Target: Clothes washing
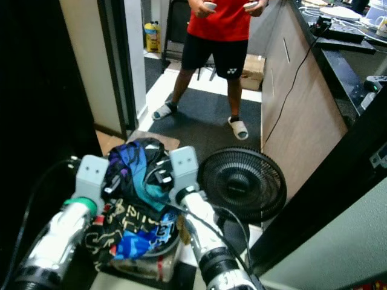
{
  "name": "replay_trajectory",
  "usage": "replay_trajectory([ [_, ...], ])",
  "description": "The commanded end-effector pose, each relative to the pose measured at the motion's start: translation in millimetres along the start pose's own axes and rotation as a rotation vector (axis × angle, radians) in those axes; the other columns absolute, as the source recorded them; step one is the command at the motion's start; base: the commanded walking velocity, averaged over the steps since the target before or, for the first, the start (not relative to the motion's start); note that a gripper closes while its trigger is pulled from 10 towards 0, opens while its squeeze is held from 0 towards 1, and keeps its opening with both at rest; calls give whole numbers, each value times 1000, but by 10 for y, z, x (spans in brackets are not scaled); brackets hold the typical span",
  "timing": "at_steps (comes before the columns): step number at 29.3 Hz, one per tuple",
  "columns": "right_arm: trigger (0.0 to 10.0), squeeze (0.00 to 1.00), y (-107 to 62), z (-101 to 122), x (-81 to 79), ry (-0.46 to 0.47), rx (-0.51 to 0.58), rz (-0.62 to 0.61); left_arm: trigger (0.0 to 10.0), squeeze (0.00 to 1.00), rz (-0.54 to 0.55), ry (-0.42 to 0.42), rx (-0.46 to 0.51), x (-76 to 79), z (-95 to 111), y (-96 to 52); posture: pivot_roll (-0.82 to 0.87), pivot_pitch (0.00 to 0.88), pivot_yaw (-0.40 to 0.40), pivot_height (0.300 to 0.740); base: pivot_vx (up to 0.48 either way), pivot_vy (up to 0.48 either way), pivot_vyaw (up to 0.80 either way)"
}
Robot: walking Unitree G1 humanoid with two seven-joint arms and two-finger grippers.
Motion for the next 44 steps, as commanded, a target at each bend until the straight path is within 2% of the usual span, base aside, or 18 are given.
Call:
replay_trajectory([
  [1, 10000, 0, -58, -64, -53, -27, -9, 25, 10000, 0, -38, 42, -20, 31, -77, -63, 134, 57, 12, 740, 0, 0, 0],
  [3, 10000, 0, -58, -64, -53, -27, -9, 25, 10000, 0, -38, 42, -20, 31, -77, -63, 134, 57, 12, 740, 0, 0, 0],
  [6, 10000, 0, -220, -182, -285, -114, -10, 111, 10000, 0, -67, 120, -21, -96, -122, -305, 141, 45, 22, 740, 0, 0, 0],
  [8, 10000, 0, -220, -182, -285, -114, -10, 111, 10000, 0, -67, 120, -21, -96, -122, -305, 141, 45, 22, 740, 0, 0, 0],
  [10, 10000, 0, -320, -393, -465, -163, -62, 170, 10000, 0, -53, 134, -32, -173, -155, -416, 170, 39, 9, 740, 0, 0, 0],
  [15, 10000, 0, -369, -585, -522, -209, -123, 209, 10000, 0, -29, 130, -39, -218, -166, -442, 181, 46, 10, 740, 0, 0, 0],
  [20, 10000, 0, -358, -627, -551, -208, -138, 239, 10000, 0, -4, 127, -47, -285, -171, -474, 186, 50, 12, 740, 0, 0, 0],
  [25, 10000, 0, -276, -550, -590, -175, -126, 247, 10000, 0, 7, 128, -52, -329, -153, -489, 209, 69, 19, 740, 0, 0, 0],
  [28, 10000, 0, -124, -449, -440, -169, -128, 159, 10000, 0, 18, 127, -44, -333, -97, -447, 217, 76, 17, 740, 0, 0, 0],
  [30, 10000, 0, -124, -449, -440, -169, -128, 159, 10000, 0, 18, 127, -44, -333, -97, -447, 217, 76, 17, 740, 0, 0, 0],
  [31, 10000, 263, -87, -419, -350, -181, -129, 121, 10000, 0, 20, 125, -40, -322, -69, -427, 218, 77, 16, 740, 0, 0, 0],
  [32, 10000, 263, -87, -419, -350, -181, -129, 121, 10000, 0, 20, 125, -40, -322, -69, -427, 218, 77, 16, 740, 0, 0, 0],
  [33, 10000, 1000, -40, -379, -212, -160, -132, 72, 10000, 0, 21, 119, -27, -298, -23, -382, 217, 78, 15, 740, 0, 0, 0],
  [35, 10000, 1000, -40, -379, -212, -160, -132, 72, 10000, 0, 21, 119, -27, -298, -23, -382, 217, 78, 15, 740, 0, 0, 0],
  [36, 10000, 1000, 6, -348, -76, -128, -137, 28, 10000, 0, 21, 116, -17, -271, 21, -328, 215, 79, 15, 740, 0, 0, 0],
  [37, 10000, 1000, 6, -348, -76, -128, -137, 28, 10000, 0, 21, 116, -17, -271, 21, -328, 215, 79, 15, 740, 0, 0, 0],
  [39, 10000, 1000, 75, -301, 106, -86, -150, -12, 10000, 0, 9, 110, 2, -197, 98, -210, 207, 88, 29, 740, 0, 0, 0],
  [44, 10000, 1000, 92, -297, 146, -78, -157, -19, 10000, 0, 3, 110, 6, -172, 120, -181, 207, 88, 29, 740, 0, 0, 0],
])
Point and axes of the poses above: a point about 5 cm out from each wrist's last joint towards the gripper, its own y axis pointing out of the wrist towards the gripper, its own z axis along the axis of the wrist's last joint, x = y × z, the point moved 6 cm from there along y, pointing out of the wrist towards the gripper, and after that the axes turned 7 degrees about -y, right-handed, at the moved point
